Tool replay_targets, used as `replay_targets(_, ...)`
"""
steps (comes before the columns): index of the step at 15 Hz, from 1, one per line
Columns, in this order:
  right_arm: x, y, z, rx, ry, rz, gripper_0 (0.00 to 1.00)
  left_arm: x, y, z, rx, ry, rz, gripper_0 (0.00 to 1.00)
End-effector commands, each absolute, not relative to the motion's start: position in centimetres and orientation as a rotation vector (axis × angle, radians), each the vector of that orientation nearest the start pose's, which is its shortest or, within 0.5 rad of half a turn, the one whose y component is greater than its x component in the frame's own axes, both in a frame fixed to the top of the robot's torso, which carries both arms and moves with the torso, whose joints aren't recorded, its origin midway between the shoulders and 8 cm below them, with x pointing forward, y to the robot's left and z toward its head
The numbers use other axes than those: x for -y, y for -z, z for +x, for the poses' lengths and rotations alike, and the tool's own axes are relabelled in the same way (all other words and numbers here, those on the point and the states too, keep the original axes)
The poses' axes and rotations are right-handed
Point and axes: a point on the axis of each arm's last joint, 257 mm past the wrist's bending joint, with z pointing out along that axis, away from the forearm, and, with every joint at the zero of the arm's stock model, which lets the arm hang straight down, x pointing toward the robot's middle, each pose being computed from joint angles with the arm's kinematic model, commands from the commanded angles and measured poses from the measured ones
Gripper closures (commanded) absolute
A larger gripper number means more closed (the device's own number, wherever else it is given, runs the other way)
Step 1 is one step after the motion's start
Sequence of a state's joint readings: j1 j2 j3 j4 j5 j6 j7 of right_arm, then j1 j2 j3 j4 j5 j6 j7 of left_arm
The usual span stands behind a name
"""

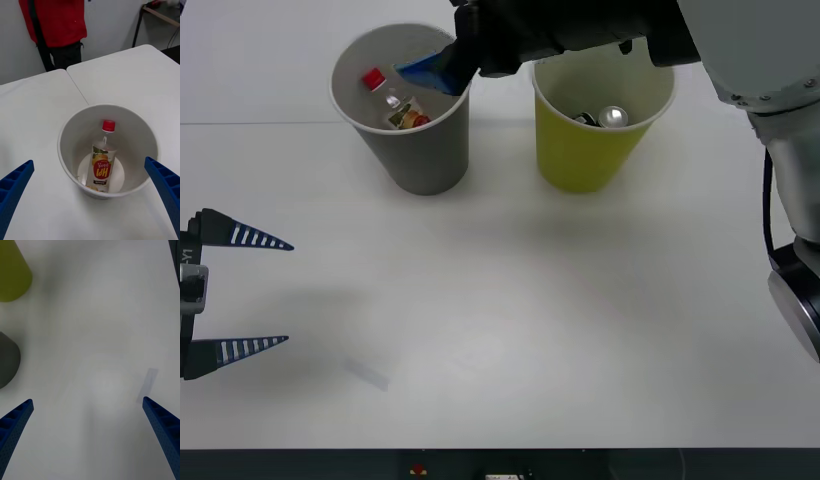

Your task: Put the can into the green bin and the plastic bottle into the gray bin

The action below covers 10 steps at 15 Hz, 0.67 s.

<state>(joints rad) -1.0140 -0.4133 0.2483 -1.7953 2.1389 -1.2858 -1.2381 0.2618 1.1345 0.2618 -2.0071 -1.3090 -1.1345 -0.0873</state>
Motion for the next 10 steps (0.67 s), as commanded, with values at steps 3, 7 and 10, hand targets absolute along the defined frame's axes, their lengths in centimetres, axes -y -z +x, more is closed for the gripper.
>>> replay_targets(3,-3.9,-3.0,46.8,-1.517,-0.395,-1.260,0.00,-28.6,16.7,34.1,-1.444,0.118,1.762,0.00)
replay_targets(7,-1.7,-0.2,44.6,-1.500,-0.376,-1.274,0.00,-28.6,16.7,34.1,-1.444,0.118,1.762,0.00)
replay_targets(10,0.4,2.4,43.2,-1.528,-0.349,-1.290,0.00,-28.6,16.7,34.1,-1.444,0.118,1.762,0.00)
